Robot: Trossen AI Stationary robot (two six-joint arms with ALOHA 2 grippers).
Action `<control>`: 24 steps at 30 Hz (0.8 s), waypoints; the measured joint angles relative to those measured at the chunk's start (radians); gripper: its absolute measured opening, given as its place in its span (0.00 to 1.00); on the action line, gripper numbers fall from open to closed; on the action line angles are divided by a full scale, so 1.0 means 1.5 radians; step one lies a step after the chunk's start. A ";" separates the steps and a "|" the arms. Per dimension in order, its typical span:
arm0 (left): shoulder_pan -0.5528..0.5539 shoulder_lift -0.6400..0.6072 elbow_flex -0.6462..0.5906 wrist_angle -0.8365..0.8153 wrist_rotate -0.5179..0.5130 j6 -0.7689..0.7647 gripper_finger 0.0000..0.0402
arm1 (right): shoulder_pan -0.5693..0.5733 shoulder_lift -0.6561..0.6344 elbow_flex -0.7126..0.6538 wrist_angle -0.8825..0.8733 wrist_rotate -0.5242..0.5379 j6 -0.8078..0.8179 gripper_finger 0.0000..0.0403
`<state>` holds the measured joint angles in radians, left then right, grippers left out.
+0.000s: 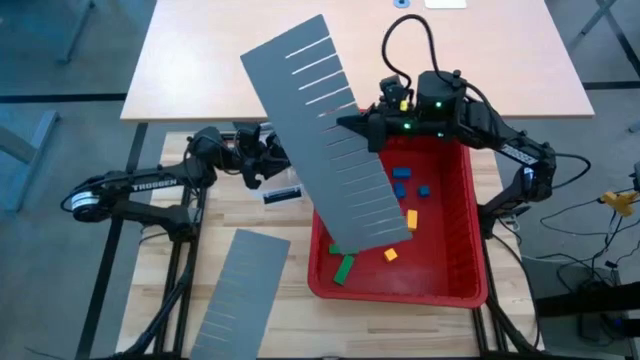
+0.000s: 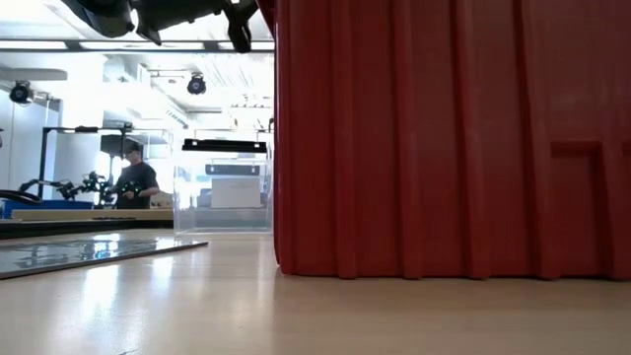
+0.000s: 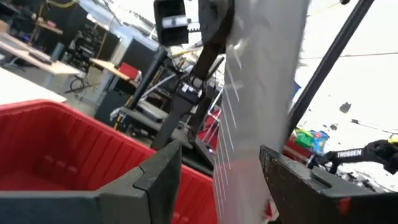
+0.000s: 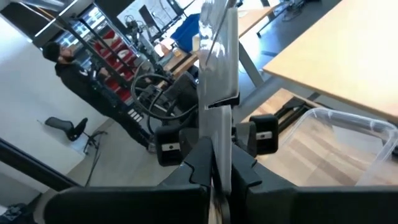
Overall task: Sort blocks
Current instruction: Remove the bin divider from the red bin
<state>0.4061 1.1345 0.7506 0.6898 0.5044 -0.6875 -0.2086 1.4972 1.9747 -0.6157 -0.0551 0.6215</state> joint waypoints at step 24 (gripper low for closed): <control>0.000 -0.003 0.000 0.047 0.026 0.015 0.41 | -0.001 0.044 0.011 0.003 -0.020 0.006 0.00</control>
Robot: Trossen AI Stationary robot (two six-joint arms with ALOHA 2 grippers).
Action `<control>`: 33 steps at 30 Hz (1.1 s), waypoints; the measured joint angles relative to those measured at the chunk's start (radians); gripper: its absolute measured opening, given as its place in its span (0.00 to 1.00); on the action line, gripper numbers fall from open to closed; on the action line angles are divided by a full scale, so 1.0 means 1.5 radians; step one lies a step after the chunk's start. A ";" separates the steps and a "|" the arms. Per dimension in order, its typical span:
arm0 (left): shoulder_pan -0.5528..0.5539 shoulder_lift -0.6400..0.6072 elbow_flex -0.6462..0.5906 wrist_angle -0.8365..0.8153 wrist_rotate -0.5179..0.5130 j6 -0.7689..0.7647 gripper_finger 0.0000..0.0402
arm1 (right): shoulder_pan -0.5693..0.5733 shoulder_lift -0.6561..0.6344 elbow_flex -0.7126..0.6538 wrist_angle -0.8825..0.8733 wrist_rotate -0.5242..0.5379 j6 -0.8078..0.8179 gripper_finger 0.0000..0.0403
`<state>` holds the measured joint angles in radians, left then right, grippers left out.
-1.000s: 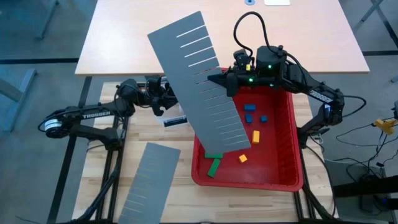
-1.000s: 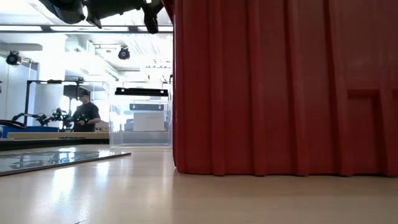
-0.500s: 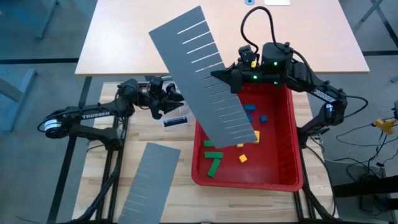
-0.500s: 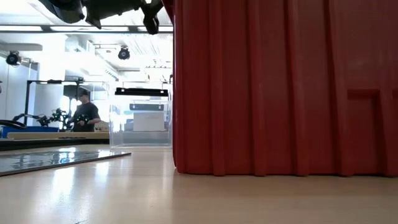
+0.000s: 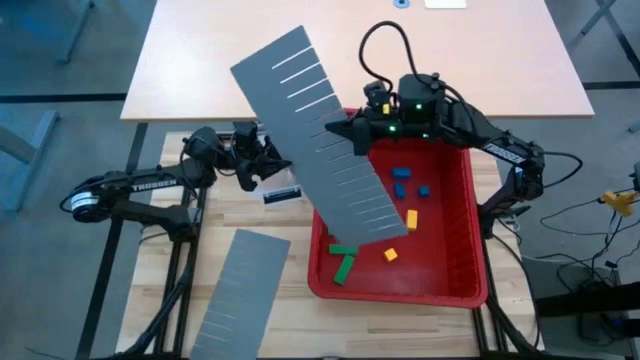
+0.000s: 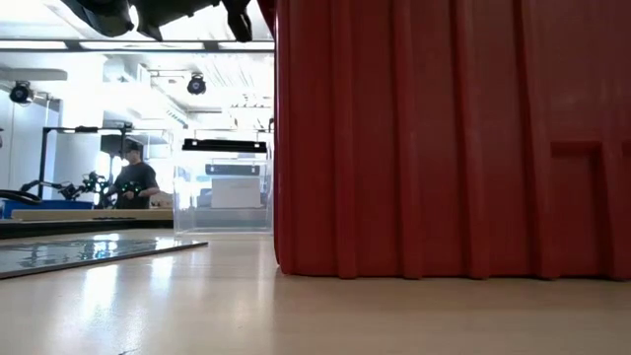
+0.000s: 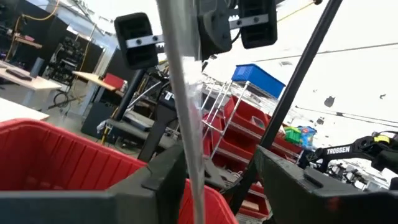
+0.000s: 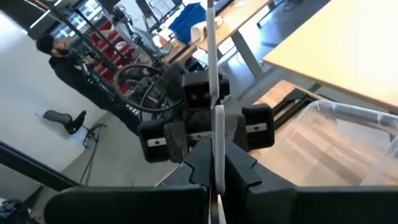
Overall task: Sort blocks
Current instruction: Remove the bin divider from the red bin
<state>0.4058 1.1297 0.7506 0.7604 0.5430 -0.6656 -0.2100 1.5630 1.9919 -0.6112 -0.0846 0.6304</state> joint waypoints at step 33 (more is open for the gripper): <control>0.012 -0.280 0.058 -0.238 0.067 -0.066 0.00 | -0.014 -0.029 0.055 -0.013 0.052 -0.177 0.29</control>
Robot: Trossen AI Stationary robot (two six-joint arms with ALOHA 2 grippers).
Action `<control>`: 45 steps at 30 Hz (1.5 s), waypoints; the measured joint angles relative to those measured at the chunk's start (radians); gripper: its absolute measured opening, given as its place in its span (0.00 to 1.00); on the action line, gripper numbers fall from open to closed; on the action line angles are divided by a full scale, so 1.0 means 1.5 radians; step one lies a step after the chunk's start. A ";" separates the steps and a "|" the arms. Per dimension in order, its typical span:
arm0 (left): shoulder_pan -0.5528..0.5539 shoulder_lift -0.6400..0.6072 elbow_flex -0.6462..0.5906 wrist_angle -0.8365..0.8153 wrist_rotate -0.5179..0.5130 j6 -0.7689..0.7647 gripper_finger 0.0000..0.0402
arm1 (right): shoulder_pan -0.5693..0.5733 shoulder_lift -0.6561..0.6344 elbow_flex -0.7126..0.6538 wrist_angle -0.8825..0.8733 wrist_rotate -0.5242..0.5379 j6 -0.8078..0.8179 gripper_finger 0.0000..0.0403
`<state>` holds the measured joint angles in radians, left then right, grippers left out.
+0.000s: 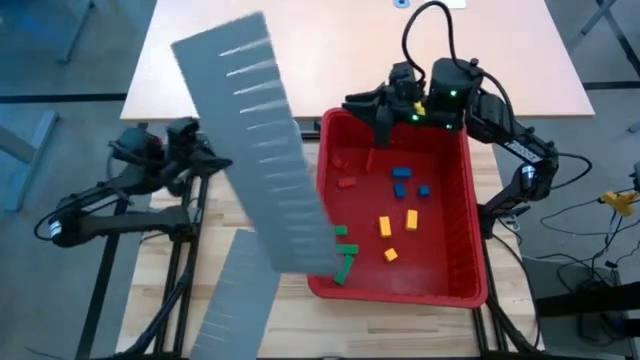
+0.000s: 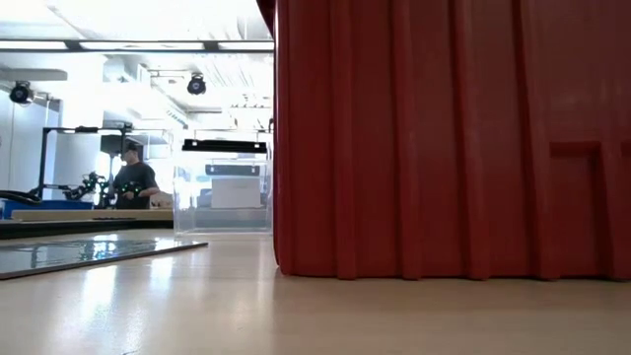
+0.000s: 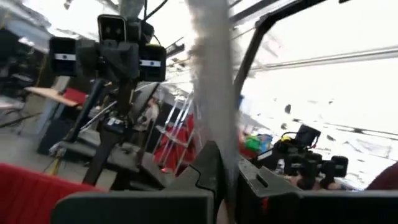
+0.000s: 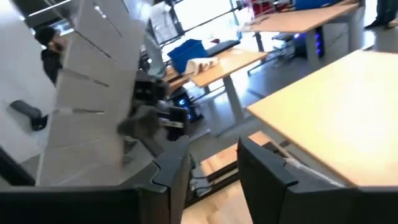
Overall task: Sort blocks
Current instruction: Remove the bin divider from the red bin
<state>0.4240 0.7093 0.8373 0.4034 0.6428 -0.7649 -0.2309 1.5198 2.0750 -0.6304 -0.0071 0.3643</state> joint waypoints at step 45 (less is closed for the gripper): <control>0.000 -0.115 0.198 -1.114 -0.227 0.129 0.00 | -0.032 0.014 -0.002 -0.035 0.024 -0.042 0.22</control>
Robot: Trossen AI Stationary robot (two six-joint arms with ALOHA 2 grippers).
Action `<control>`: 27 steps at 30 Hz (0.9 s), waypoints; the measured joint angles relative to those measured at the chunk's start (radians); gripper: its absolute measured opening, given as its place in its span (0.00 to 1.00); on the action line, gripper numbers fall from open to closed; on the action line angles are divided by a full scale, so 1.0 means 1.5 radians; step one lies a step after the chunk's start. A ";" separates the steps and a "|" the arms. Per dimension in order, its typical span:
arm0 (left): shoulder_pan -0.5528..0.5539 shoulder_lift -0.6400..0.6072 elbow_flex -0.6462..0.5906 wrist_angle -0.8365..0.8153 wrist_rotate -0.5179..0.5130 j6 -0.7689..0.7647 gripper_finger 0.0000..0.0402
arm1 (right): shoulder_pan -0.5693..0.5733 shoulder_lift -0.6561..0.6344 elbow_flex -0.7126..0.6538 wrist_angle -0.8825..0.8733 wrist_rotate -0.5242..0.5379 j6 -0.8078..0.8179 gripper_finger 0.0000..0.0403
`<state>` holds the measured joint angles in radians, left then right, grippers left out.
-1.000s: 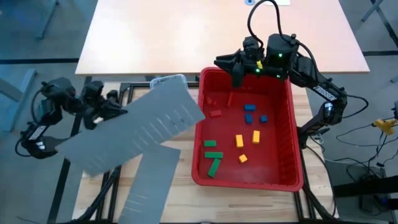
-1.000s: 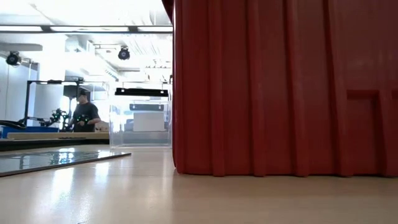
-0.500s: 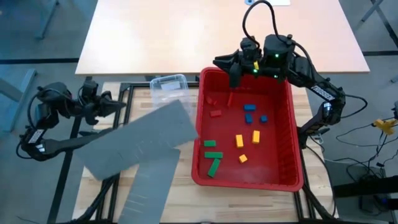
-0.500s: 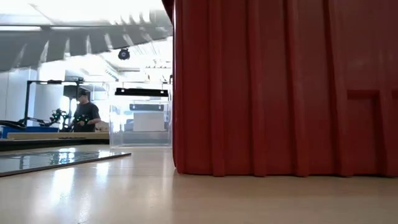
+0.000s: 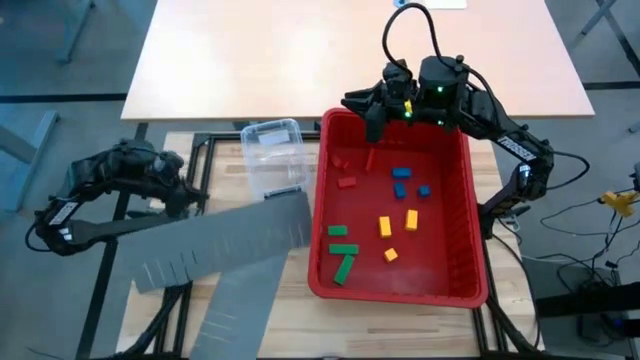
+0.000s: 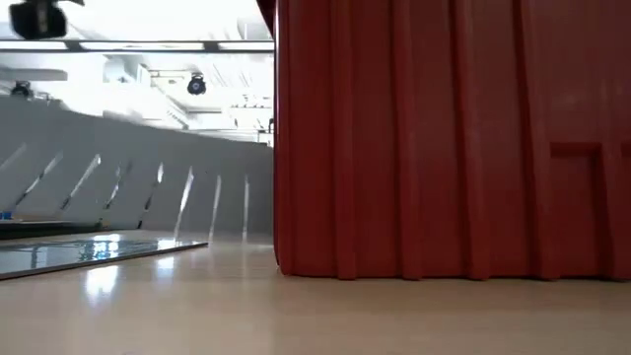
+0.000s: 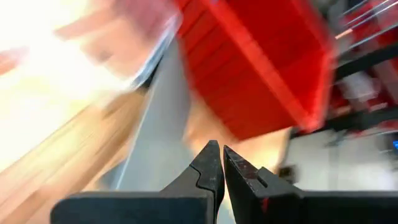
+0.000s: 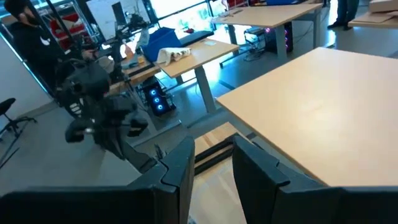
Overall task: Sort blocks
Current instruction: Remove the bin divider from the red bin
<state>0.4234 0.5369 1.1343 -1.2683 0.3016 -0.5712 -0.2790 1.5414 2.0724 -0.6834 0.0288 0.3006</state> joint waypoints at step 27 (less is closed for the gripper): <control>0.000 0.107 -0.135 -0.185 0.048 0.235 0.26 | -0.001 0.000 0.000 -0.032 -0.001 -0.009 0.30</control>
<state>0.4236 0.6969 0.9316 -1.5465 0.3740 -0.2181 -0.2798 1.5417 2.0721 -0.7319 0.0280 0.2874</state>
